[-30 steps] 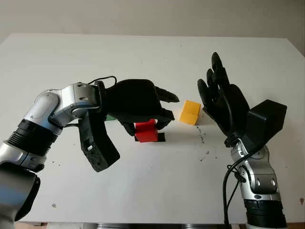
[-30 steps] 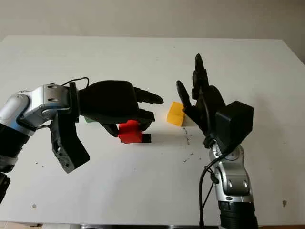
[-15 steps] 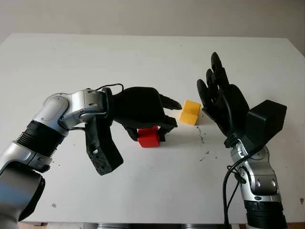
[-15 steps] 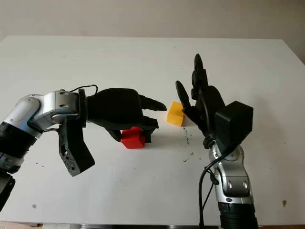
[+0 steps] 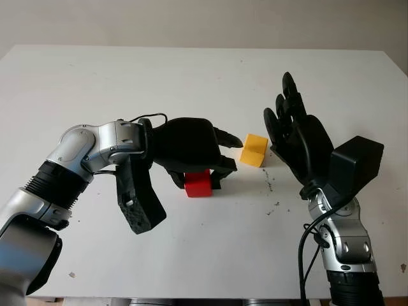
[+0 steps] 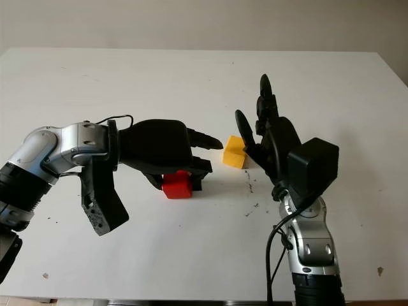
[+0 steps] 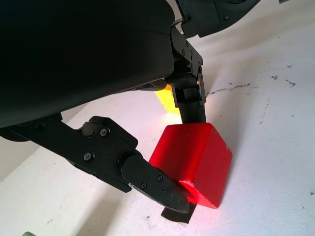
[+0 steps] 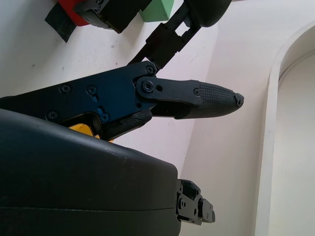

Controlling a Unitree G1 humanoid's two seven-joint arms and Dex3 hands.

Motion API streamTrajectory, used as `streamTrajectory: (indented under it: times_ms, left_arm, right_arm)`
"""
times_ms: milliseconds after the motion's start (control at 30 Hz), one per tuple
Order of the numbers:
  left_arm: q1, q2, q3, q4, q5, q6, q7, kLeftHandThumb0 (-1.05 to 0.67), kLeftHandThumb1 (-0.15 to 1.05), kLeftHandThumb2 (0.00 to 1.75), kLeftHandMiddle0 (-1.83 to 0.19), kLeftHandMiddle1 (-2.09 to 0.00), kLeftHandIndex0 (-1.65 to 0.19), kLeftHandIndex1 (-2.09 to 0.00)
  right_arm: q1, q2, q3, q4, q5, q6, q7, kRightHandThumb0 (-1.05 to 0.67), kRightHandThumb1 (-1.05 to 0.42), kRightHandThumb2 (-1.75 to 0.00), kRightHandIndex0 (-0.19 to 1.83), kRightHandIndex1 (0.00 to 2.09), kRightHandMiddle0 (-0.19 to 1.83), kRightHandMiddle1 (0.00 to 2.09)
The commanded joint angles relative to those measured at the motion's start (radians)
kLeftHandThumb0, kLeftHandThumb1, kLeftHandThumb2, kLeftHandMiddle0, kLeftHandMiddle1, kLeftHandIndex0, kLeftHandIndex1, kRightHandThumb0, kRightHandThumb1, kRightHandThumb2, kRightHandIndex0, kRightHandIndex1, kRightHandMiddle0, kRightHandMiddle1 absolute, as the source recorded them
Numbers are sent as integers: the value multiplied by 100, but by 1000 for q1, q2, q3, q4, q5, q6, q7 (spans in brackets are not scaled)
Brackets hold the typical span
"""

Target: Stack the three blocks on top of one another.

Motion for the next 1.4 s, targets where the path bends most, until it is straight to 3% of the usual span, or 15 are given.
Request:
streamTrajectory:
  times_ms: [0, 133, 200, 333, 400, 600, 1000, 1367]
  left_arm:
    - [-20, 5, -7, -15, 2, 2, 4, -33, 88, 6, -23, -5, -42, -160]
    - [-14, 8, -7, -37, 7, 25, -22, -40, 89, 6, -18, -4, -43, -145]
    - [-10, 12, -8, -55, 15, 38, -34, -54, 90, 6, -11, -4, -40, -121]
    - [-5, 17, -8, -73, 20, 40, -33, -69, 92, 6, -4, -5, -46, -29]
    - [-2, 18, -8, -78, 17, 43, -36, -71, 93, 6, -2, -5, -44, -17]
    - [-1, 24, -8, -85, 28, 42, -29, -77, 97, 7, 1, -4, -35, -7]
    - [-3, 76, 23, -124, -63, 54, -142, -89, 100, 6, 13, -3, -3, -1]
    - [72, 179, 171, -197, -200, 189, -176, -87, 94, 4, 12, -6, -2, -5]
  right_arm:
    - [5, -2, 0, -21, -3, 3, -2, -70, -105, -48, -19, 0, -19, 5]
    - [5, 2, 0, -16, -5, -1, -5, -70, -105, -48, -19, 0, -19, 5]
    - [7, 3, -1, -13, -3, -12, -3, -69, -105, -48, -19, 0, -19, 5]
    - [8, 7, -3, -12, 3, -14, -3, -69, -105, -48, -19, 0, -19, 5]
    - [8, 9, -3, -10, 5, -20, -3, -68, -105, -48, -19, 0, -19, 5]
    - [10, 8, -1, -7, 3, -25, 0, -69, -105, -49, -19, 0, -19, 5]
    - [9, 10, 0, -8, -2, -16, -5, -72, -105, -48, -19, 1, -18, 6]
    - [1, 8, -1, 4, -2, -23, -1, -71, -105, -48, -19, 2, -18, 6]
